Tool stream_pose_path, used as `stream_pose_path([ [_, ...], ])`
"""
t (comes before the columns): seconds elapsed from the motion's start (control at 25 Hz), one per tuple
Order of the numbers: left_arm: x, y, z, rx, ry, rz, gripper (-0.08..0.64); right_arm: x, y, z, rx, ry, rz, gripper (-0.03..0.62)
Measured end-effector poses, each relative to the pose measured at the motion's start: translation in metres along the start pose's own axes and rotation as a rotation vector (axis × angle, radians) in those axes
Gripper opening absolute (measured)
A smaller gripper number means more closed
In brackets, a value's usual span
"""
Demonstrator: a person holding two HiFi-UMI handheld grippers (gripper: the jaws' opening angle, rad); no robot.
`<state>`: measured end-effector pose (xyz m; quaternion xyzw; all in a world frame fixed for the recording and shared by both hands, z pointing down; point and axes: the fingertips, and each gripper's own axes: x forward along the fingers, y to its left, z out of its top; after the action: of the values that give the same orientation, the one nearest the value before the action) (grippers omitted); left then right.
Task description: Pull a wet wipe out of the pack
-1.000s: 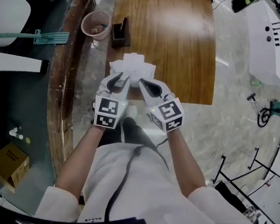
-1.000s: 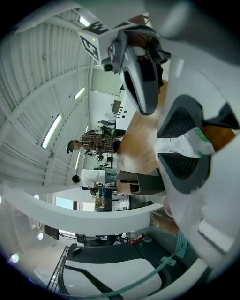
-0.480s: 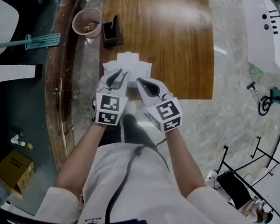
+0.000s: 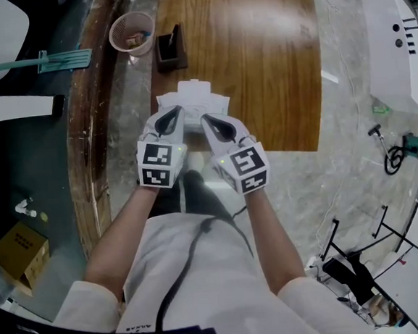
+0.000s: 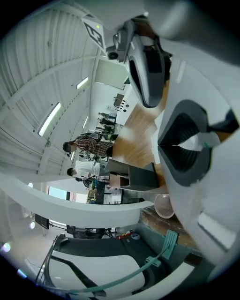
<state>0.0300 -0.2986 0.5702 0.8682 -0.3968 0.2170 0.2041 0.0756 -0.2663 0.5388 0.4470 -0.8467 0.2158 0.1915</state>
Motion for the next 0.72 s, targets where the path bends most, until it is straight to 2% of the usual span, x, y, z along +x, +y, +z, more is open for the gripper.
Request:
stream_pose_path([
  [0.28,-0.003,0.015,-0.012,-0.123,0.007,0.027,0.006,0.015,0.005,0.002,-0.036,0.027,0.026,0.009],
  [0.6,-0.002,0.017,-0.019,-0.149,0.018,0.03,0.006,0.033,0.006,-0.011,-0.117,0.117,0.039,0.015],
  [0.72,-0.003,0.017,-0.022,-0.161,0.022,0.028,0.008,0.041,0.008,-0.017,-0.153,0.16,0.055,0.067],
])
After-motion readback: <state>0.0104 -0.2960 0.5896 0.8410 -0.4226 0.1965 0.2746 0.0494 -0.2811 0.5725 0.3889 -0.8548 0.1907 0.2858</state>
